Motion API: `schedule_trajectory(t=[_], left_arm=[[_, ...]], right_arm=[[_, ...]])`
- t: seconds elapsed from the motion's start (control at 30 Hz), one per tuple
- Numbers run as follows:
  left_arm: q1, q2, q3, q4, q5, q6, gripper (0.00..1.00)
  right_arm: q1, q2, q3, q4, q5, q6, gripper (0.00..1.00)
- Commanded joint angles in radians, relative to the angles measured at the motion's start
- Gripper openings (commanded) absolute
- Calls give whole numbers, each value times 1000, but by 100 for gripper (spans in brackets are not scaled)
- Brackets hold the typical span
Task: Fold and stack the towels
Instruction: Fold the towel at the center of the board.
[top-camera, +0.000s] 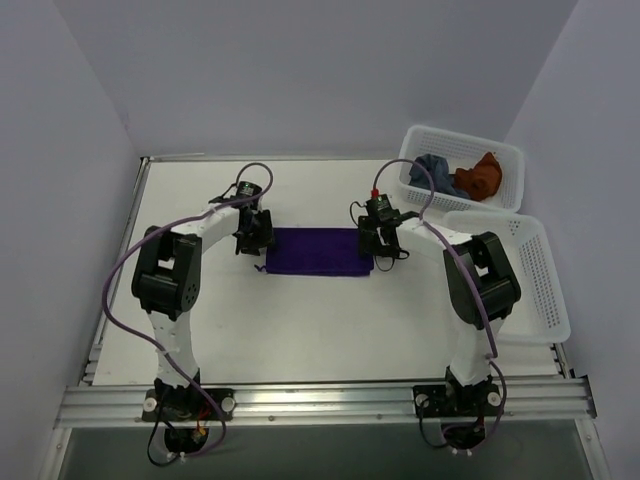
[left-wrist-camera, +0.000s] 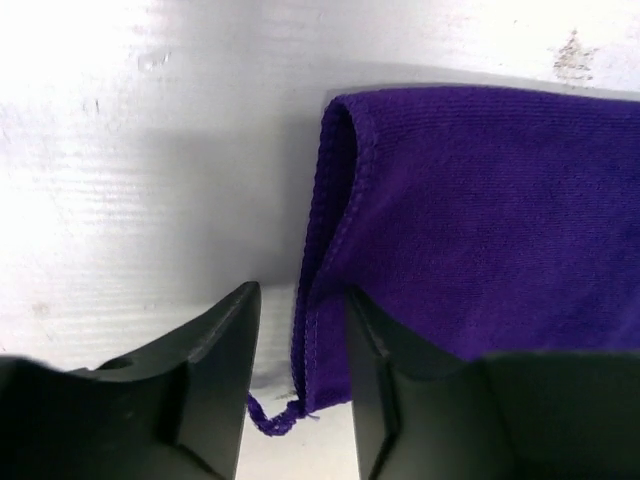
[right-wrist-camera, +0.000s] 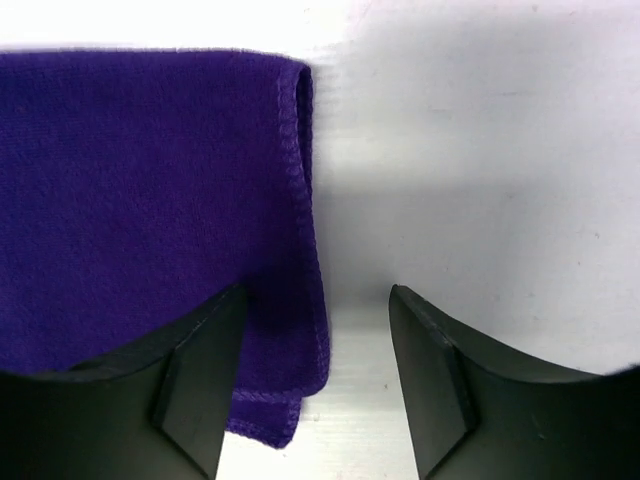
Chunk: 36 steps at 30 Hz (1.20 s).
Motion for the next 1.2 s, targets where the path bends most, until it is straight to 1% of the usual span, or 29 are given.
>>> schedule_trajectory(t=[0.0, 0.03, 0.07, 0.1, 0.13, 0.2, 0.23, 0.3, 0.33, 0.37, 0.4, 0.43, 0.53, 0.63, 0.73, 0.9, 1.03, 1.17], left_arm=[[-9, 6, 28, 6, 1, 17, 35], [-10, 10, 21, 9, 1, 17, 32], [-12, 12, 16, 10, 1, 17, 30], [-14, 16, 13, 15, 4, 17, 27], [-15, 16, -2, 18, 6, 17, 23], [-18, 13, -16, 33, 13, 14, 21], [-20, 10, -24, 39, 17, 11, 18], [-27, 1, -42, 50, 15, 8, 12], [-30, -2, -47, 52, 13, 6, 10], [-37, -10, -54, 52, 9, 5, 7], [-41, -14, -59, 53, 6, 3, 6], [-43, -19, -65, 56, 4, 3, 6], [-52, -30, -78, 62, 0, -9, 2], [-63, -39, -85, 62, -5, -13, 2], [-72, -54, -99, 81, -3, -26, 2], [-89, -71, -114, 107, 7, -50, 2], [-98, -76, -125, 142, 30, -69, 2], [-106, -76, -133, 153, 35, -79, 2]], right_arm=[[-2, 40, 1, -35, 3, 64, 55], [-1, 50, -10, -28, 3, 67, 52], [2, 50, -15, -24, -3, 67, 47], [8, 50, -19, -21, -2, 67, 45], [19, 48, -25, -24, 2, 67, 40], [35, 47, -25, -30, 20, 64, 36], [53, 48, -24, -42, 29, 61, 29], [68, 47, -18, -47, 43, 61, 23], [79, 44, -19, -44, 48, 67, 14], [81, 44, -25, -41, 52, 72, 9], [81, 34, -28, -38, 72, 78, 6], [82, 30, -33, -35, 84, 87, 0], [81, -7, -45, -33, 136, 93, 0], [81, -67, -41, -62, 204, 73, 0], [81, -113, -9, -114, 232, 32, 0], [97, -153, 19, -156, 173, -17, 0], [131, -141, 63, -174, 143, -34, 0], [176, -105, 160, -179, 100, -51, 0]])
